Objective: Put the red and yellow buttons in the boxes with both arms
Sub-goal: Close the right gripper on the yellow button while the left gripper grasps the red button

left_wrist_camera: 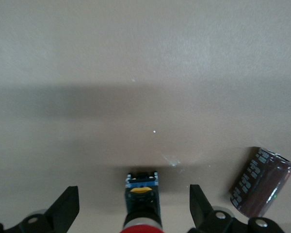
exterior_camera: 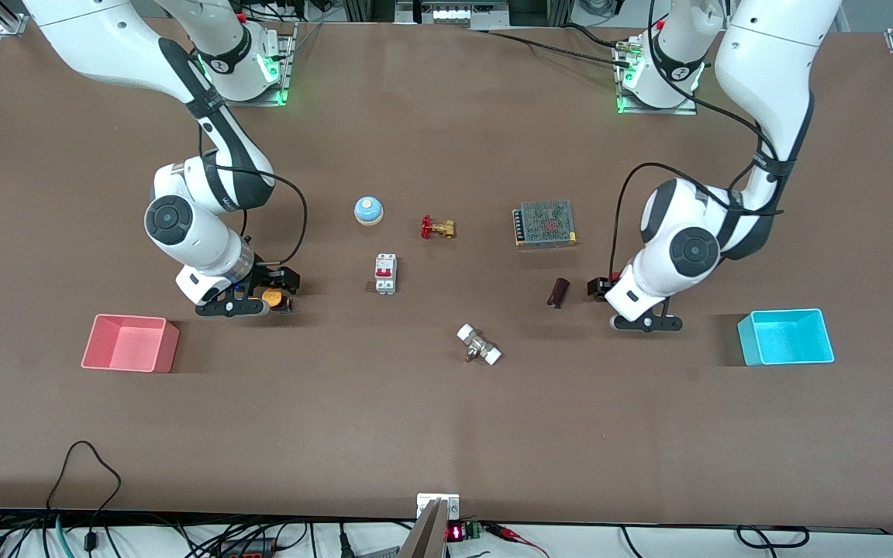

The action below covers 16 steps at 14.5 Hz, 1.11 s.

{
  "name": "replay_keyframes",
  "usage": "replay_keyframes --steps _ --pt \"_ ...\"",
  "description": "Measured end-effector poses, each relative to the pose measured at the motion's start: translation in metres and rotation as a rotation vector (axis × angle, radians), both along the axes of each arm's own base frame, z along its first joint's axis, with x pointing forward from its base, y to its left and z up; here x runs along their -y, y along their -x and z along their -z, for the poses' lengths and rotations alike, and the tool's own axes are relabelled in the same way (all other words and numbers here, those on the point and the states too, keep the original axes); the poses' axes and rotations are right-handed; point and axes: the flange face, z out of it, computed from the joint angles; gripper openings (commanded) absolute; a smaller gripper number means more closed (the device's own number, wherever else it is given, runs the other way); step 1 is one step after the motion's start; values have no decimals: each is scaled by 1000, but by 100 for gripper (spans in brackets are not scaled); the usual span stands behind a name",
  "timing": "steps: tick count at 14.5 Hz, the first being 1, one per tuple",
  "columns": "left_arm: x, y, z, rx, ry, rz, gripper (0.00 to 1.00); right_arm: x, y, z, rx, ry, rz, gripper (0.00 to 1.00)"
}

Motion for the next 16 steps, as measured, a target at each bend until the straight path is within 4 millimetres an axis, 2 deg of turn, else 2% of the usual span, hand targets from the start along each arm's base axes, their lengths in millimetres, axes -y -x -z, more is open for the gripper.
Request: replay_keyframes --steps 4,6,12,14,15,16 --pt "18 16 10 1 -4 -13 100 -1 -6 -5 33 -7 -27 100" --pt "17 16 9 2 -5 -15 100 -2 -9 -5 58 -12 -33 100" --pt "11 14 10 2 -8 -25 99 -4 -9 14 53 -19 -40 100" --pt "8 14 10 1 -10 -29 86 -4 -8 15 52 -18 -48 92" --pt "5 13 11 -1 -11 -34 62 -4 -8 15 52 -18 -52 83" --pt "2 13 12 -3 -12 -40 45 -4 -8 15 53 -18 -56 74"
